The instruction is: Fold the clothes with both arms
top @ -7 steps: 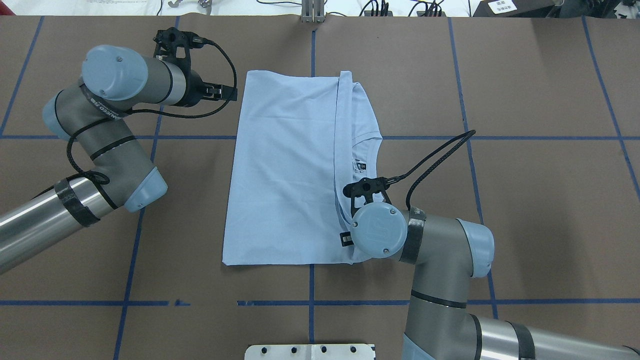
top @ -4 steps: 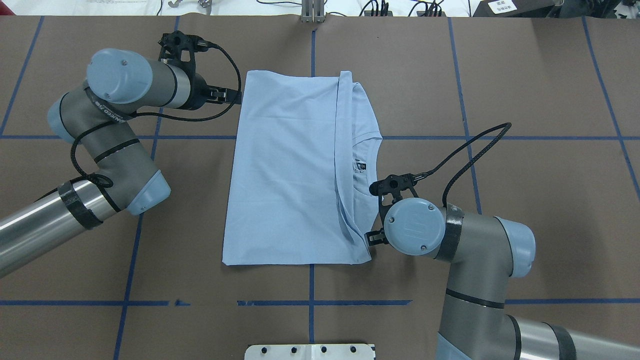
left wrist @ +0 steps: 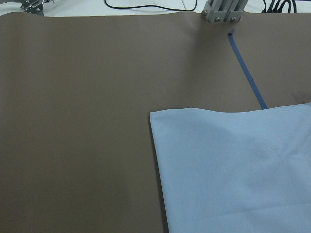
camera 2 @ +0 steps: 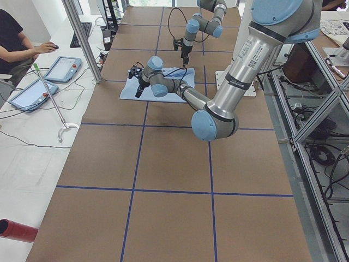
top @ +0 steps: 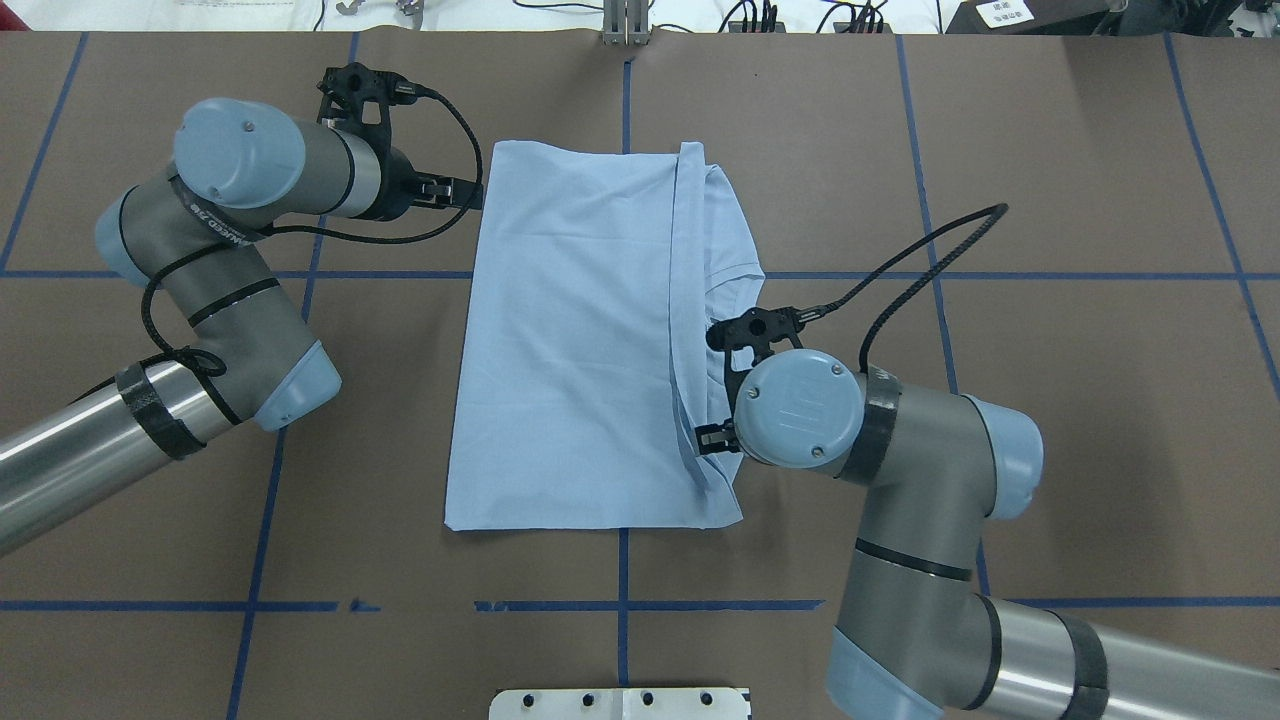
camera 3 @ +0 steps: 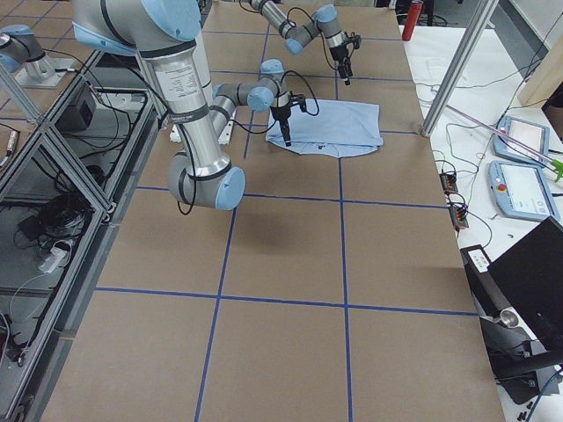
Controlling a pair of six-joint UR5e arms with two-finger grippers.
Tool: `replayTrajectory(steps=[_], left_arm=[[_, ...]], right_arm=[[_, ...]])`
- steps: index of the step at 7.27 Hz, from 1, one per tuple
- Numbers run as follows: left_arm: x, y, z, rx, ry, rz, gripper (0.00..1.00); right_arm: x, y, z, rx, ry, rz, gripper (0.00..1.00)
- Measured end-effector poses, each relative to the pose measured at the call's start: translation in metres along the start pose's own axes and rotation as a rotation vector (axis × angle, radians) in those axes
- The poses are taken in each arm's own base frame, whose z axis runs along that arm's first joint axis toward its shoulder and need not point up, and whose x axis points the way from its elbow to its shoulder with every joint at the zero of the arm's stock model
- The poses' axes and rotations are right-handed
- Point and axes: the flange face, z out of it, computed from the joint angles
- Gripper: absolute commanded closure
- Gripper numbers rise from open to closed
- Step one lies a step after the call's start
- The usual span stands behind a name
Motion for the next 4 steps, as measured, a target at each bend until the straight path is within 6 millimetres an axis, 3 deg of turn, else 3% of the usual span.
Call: replayTrajectory(steps=[2, 4], left_arm=[[-0.001, 0.000, 0.000, -0.001, -0.001, 0.000, 0.00], [-0.002, 0.001, 0.001, -0.002, -0.003, 0.000, 0.00]], right_arm=[[-0.019, -0.012, 0.013, -0.016, 0.015, 0.005, 0.00], [-0.024, -0.006, 0.020, -0.095, -0.003, 0.012, 0.00]])
